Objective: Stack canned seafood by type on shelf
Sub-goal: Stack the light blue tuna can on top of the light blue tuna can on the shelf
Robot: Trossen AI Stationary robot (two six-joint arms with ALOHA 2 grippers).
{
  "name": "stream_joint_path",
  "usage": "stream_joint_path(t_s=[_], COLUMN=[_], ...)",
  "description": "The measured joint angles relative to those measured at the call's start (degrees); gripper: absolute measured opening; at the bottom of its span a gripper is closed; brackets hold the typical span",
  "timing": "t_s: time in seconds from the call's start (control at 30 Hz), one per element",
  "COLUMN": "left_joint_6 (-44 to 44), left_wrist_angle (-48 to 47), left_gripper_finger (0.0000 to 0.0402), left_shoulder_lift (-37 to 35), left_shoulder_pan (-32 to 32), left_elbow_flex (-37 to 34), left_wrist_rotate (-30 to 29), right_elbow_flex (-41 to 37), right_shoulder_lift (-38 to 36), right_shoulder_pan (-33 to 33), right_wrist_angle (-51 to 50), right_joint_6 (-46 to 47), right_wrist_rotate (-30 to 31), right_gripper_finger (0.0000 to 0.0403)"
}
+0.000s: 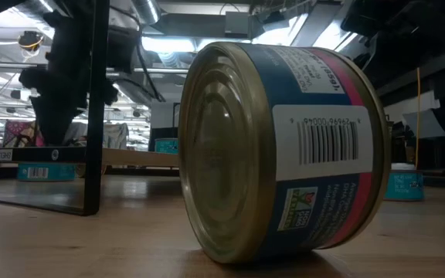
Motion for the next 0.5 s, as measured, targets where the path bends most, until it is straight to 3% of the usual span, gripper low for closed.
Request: stream_joint_path(t_s=[0.5], left_joint_6=[-1.55], left_wrist_angle=[4.13], left_gripper_finger=[0.0218], left_shoulder_lift=[7.44], left_shoulder_pan=[0.02], left_elbow_flex=[-0.02], left_wrist_rotate=[-2.31], right_elbow_flex=[0.02], right_shoulder_lift=[0.00], right_shoulder_pan=[0.00], right_wrist_angle=[-0.24], right_joint_6=[0.00], right_wrist_rotate=[0.00], right_gripper_finger=[0.0252])
